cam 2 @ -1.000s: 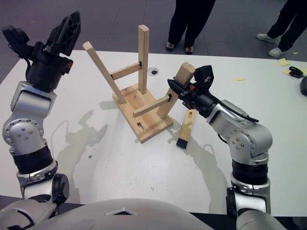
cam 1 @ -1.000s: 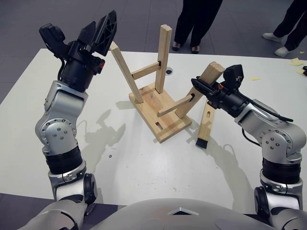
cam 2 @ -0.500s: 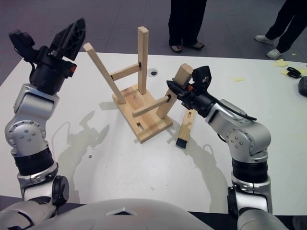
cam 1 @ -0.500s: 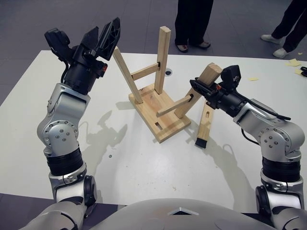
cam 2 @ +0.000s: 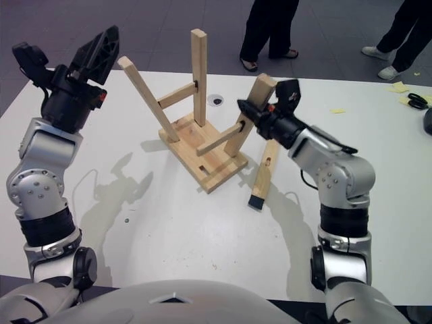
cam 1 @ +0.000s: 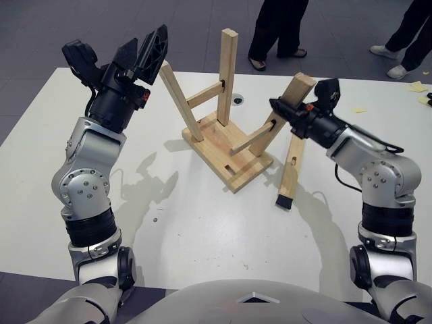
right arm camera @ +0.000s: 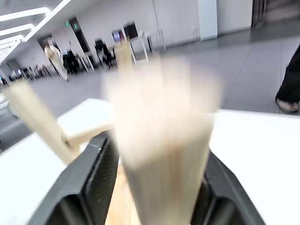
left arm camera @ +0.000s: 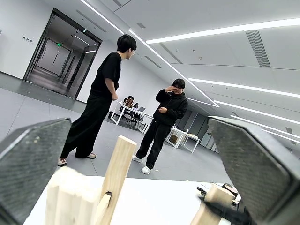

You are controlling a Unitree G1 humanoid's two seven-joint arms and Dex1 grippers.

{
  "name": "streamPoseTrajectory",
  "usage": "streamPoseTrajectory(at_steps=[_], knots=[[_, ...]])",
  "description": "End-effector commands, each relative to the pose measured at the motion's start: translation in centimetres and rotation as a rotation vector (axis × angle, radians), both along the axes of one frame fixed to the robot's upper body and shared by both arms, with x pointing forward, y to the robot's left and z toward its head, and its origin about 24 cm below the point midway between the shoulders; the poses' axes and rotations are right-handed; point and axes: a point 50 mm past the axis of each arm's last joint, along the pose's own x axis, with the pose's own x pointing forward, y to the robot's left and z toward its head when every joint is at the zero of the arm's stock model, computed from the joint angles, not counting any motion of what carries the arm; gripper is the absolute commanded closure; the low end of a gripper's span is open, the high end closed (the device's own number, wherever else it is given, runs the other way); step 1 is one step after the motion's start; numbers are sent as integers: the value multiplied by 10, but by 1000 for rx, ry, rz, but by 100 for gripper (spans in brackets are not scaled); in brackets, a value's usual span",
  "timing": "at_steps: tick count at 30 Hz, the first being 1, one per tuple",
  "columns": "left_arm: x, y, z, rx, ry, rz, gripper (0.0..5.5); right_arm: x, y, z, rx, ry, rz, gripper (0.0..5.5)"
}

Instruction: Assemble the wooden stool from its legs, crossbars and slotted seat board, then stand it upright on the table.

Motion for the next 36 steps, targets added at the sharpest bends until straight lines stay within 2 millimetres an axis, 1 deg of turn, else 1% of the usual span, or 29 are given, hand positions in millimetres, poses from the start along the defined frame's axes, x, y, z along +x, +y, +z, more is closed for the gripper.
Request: streamPoseTrajectory(at_steps=[1, 4, 6, 10, 12, 13, 14, 15, 17, 18, 19, 20, 21, 22, 23, 24, 28, 30, 32, 34, 36], knots=[[2, -2, 3, 19, -7, -25, 10, 9, -1, 46, 83, -120, 2, 277], [3, -3, 4, 17, -13, -31, 10, 14, 0, 75, 143, -192, 15, 226], [4, -4, 4, 17, -16, -35, 10, 18, 0, 91, 141, -245, 18, 190], [4, -5, 5, 15, -21, -39, 10, 33, -1, 130, 132, -382, -34, 135], [4, -6, 5, 15, -21, -41, 10, 37, -2, 144, 159, -422, -57, 107], [4, -6, 4, 15, -20, -41, 10, 40, -2, 145, 164, -424, -65, 93], [4, -6, 4, 14, -19, -40, 10, 44, -2, 139, 160, -396, -76, 77], [4, -6, 3, 13, -17, -38, 10, 48, -1, 126, 141, -344, -78, 63], [3, -6, 2, 9, -15, -33, 10, 51, 6, 79, 57, -176, -64, 38], [3, -5, 2, 8, -15, -31, 10, 49, 10, 54, 9, -89, -44, 18], [3, -5, 2, 7, -14, -30, 10, 44, 12, 25, -63, 22, -44, 11], [2, -5, 2, 6, -14, -30, 10, 38, 13, 4, -103, 113, -42, 11], [2, -5, 2, 6, -14, -31, 10, 31, 14, -12, -140, 173, -40, 11], [2, -5, 2, 5, -13, -31, 10, 26, 16, -20, -149, 204, -35, 11], [1, -5, 2, 5, -12, -30, 10, 23, 18, -21, -138, 209, -27, 11], [0, -5, 1, 4, -10, -31, 10, 21, 20, -20, -123, 200, -22, 11], [-2, -7, -2, -7, 4, -36, 10, 20, 27, 8, 45, 90, -6, 11], [-2, -12, -5, -9, 16, -55, 10, 18, 25, 22, 135, 25, -19, 11], [-1, -18, -7, 0, 24, -83, 10, 17, 20, 42, 238, -58, -47, 11], [-1, -22, -5, -2, 20, -106, 10, 17, 9, 69, 381, -157, -88, 11], [-1, -23, -4, -6, 17, -116, 10, 16, -5, 96, 510, -243, -135, 11]])
